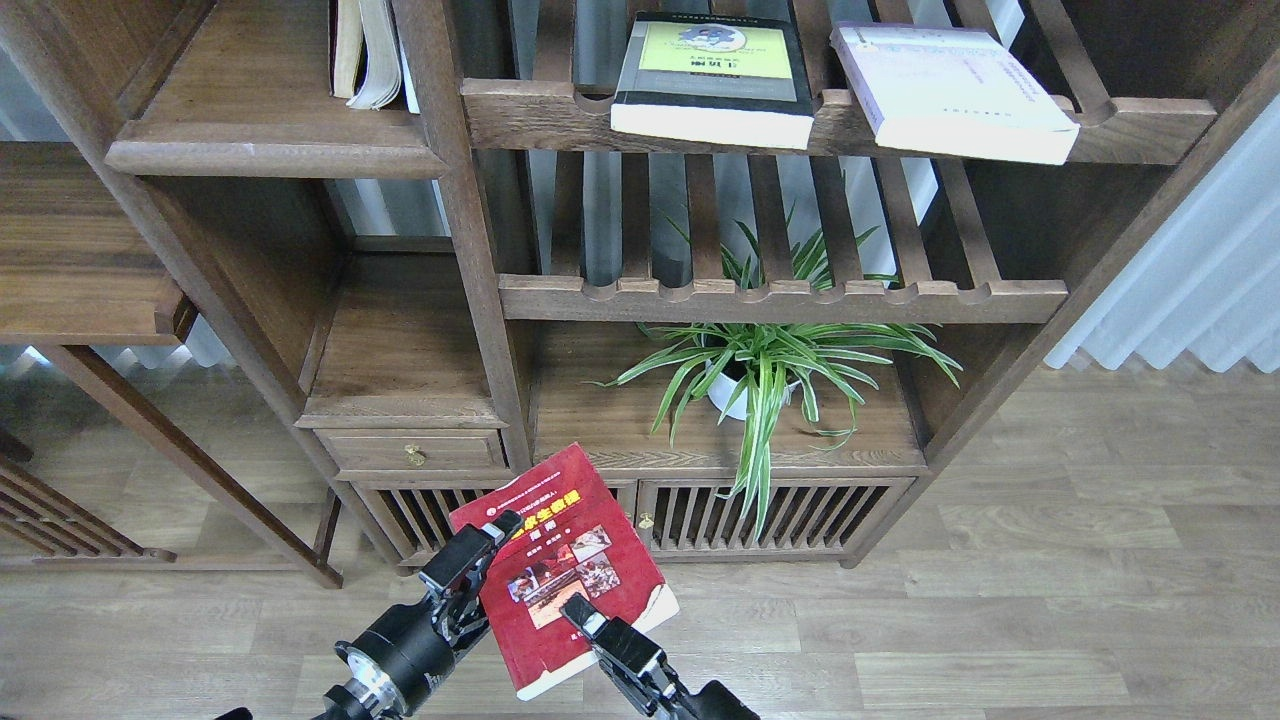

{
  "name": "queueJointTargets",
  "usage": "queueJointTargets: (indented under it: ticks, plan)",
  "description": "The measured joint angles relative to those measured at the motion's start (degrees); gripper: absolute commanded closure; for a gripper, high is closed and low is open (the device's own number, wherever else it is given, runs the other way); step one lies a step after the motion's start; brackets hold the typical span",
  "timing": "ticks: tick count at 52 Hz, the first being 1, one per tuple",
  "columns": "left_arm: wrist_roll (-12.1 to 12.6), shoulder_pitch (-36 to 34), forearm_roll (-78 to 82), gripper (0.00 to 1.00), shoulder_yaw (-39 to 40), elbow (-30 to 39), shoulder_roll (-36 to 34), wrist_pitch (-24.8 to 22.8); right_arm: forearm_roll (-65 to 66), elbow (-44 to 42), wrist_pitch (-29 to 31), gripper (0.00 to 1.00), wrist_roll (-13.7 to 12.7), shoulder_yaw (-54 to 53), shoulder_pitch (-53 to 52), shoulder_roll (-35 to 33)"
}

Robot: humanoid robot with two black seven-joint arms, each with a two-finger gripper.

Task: Organize books on shelf
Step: 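Grasp the red book's edge with the left gripper beside the right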

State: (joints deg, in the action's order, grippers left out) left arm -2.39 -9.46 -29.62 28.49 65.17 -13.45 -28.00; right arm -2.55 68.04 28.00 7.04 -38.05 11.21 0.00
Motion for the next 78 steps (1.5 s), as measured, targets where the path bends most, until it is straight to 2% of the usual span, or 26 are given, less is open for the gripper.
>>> queueJointTargets:
  ticks: [14,25,29,36,46,53,67,70,71,72,73,74,77,78]
  plan:
    - [0.0,-0.3,-0.1,0.22,-1.9,0.2,-0.4,0.0,0.0,0.0,0.0,0.87,0.0,0.0,0.0,0.0]
    - [0.0,-0.6,-0.1,0.38,-1.3,0.3,-0.6,0.0,0.1,0.0,0.0,0.87,0.0,-0.1,0.0,0.0]
    - [0.0,-0.7,-0.1,0.41,-1.0,0.3,-0.6,0.0,0.1,0.0,0.0,0.86,0.0,0.0,0.0,0.0]
    - [0.0,-0.7,0.0,0.56,-0.8,0.3,-0.6,0.0,0.1,0.0,0.0,0.85,-0.1,-0.1,0.0,0.0]
    - [0.4,-0.7,0.0,0.71,-0.6,0.2,-1.2,0.0,0.1,0.0,0.0,0.85,0.0,-0.1,0.1,0.0]
    - [0.6,-0.7,0.0,0.89,-0.6,0.2,-1.7,0.0,0.1,-0.1,0.0,0.85,0.0,-0.1,0.1,0.0]
    - [0.7,-0.7,0.0,0.92,-1.1,0.2,-1.9,0.0,0.2,-0.1,0.0,0.84,0.0,-0.1,0.1,0.0]
    - [0.7,-0.8,0.0,0.93,-1.3,0.2,-1.9,0.0,0.2,-0.1,0.0,0.71,0.0,-0.1,0.1,0.0]
    - [0.7,-0.8,0.0,0.93,-1.3,0.2,-1.9,0.0,0.2,-0.1,0.0,0.62,0.0,-0.2,0.1,0.0]
    - [0.7,-0.8,0.0,0.93,-1.3,0.3,-1.9,0.0,0.2,-0.1,0.0,0.56,0.0,-0.2,0.1,0.0]
    - [0.7,-0.8,0.0,0.93,-1.4,0.3,-1.9,0.0,0.2,-0.1,0.0,0.46,0.0,-0.3,0.1,0.0]
    - [0.7,-0.8,0.0,0.93,-1.4,0.4,-1.9,0.0,0.3,-0.1,0.0,0.42,0.0,-0.3,0.1,0.0]
    - [0.7,-0.7,0.0,0.93,-1.8,0.6,-1.9,0.0,0.4,-0.3,0.0,0.4,0.0,-0.6,0.0,0.0]
    - [0.7,-0.7,0.0,0.93,-1.9,0.6,-2.0,0.0,0.6,-0.4,0.0,0.45,0.0,-0.6,0.0,0.0]
